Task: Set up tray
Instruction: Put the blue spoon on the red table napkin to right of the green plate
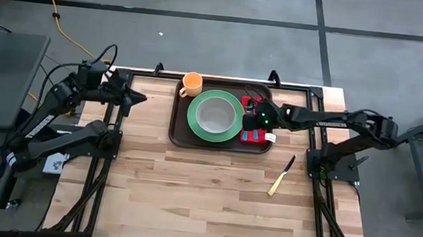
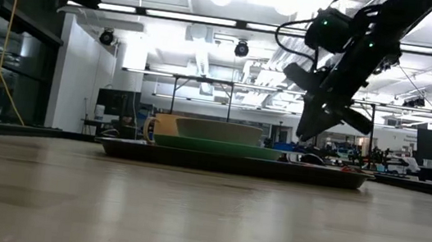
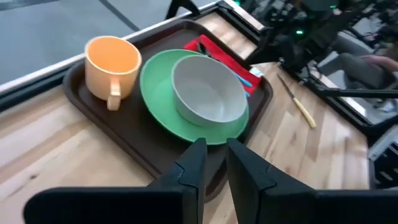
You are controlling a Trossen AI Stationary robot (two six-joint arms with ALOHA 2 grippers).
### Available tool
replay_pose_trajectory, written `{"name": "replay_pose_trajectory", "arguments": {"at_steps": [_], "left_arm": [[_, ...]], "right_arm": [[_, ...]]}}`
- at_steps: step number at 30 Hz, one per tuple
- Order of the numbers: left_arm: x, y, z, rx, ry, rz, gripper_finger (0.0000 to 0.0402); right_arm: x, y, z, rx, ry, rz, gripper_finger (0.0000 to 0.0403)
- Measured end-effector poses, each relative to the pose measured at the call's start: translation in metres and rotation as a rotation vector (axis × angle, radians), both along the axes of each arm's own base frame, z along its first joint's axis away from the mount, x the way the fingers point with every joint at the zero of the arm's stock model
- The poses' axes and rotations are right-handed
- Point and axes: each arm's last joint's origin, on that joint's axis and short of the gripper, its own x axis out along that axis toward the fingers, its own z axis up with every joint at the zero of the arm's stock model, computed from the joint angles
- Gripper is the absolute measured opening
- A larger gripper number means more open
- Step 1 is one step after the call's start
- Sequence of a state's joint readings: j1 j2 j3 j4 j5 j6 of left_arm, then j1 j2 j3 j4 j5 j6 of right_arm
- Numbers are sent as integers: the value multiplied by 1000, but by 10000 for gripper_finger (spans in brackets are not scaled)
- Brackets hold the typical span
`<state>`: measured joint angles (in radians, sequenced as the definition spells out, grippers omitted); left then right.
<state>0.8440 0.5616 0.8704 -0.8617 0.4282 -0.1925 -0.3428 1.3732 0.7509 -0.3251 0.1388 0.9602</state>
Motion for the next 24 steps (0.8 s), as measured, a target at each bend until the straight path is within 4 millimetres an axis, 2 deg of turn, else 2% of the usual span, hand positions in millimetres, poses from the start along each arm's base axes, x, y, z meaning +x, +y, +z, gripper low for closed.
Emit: {"name": "replay_pose_trajectory", "arguments": {"at_steps": [7,15,24], "left_arm": [[-6,-8,-17,-17,-13,-21,92],[-7,-9,-27,-49,-8,-17,92],[-7,-9,-27,-46,-6,-18,92]], "right_arm": [[11,-11,-12,-6,-36,-3,26],[4,-31,-15,-20,-12,-56,24],[-3,-51,-13,-54,-38,-82,24]]}}
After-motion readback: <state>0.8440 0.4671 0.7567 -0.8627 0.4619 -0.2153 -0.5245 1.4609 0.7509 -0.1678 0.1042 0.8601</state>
